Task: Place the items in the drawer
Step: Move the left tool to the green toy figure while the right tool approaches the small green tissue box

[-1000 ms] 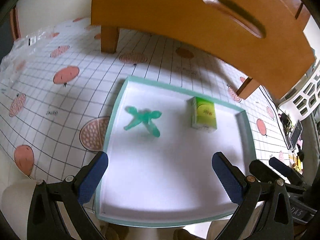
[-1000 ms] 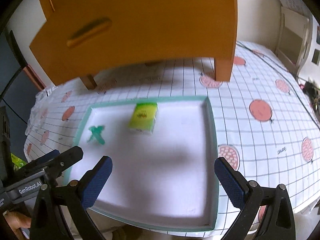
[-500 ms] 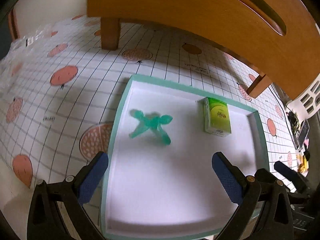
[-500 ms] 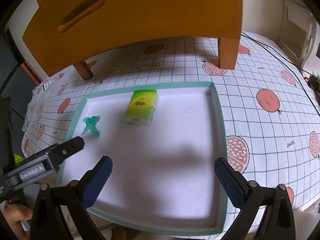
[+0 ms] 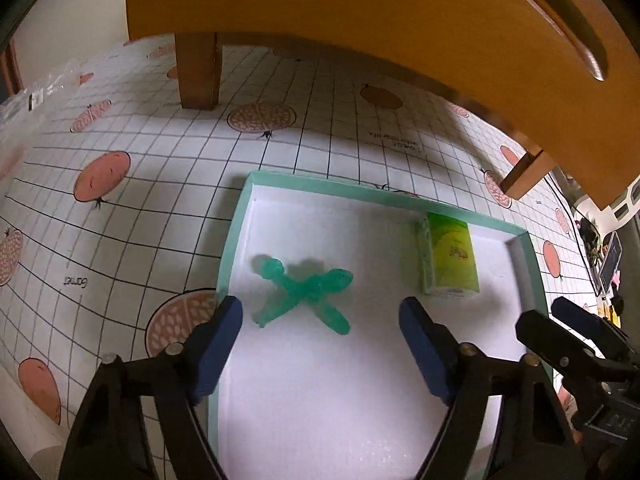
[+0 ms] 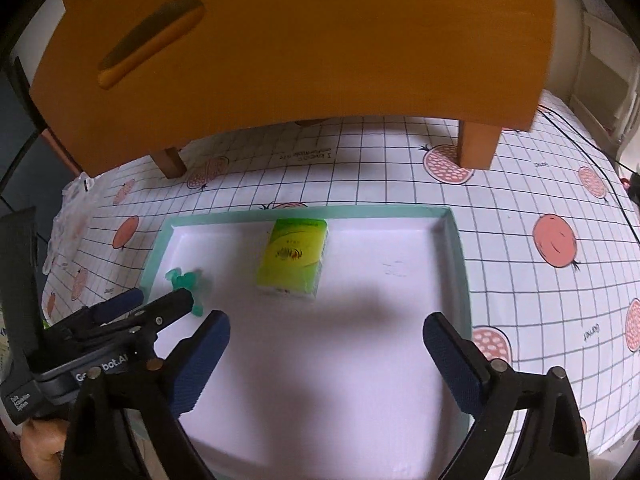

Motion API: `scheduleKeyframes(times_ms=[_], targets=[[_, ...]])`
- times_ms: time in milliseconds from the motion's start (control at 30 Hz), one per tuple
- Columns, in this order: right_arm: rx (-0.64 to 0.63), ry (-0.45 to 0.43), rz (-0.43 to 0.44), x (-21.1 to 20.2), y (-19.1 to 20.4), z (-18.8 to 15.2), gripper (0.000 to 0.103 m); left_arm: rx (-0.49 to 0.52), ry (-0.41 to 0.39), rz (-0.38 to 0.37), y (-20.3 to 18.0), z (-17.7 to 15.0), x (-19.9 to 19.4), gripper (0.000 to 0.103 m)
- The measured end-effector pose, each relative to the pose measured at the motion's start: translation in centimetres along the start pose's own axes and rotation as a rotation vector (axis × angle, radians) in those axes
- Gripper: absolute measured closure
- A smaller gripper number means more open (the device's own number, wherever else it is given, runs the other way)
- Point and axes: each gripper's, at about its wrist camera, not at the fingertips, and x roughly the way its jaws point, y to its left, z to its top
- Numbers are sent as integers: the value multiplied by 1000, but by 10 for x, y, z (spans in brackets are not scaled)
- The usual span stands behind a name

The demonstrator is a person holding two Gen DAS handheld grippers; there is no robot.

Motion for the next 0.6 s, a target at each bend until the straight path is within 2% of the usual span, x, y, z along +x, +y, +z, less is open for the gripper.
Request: scheduleKeyframes(times_ms=[200,300,433,600], targets=[[-9,35,4,21,7,6,12,7,-4,-16,0,1,3,23],[-19,46,8,31,10,8,12,18,5,-20,-3,2,8,29],[-17,53,8,40,13,15,16,-28,32,-51,7,2,14,34],[-10,61,11,52,16,22,16,-43,28,-51,11,4,15,39]])
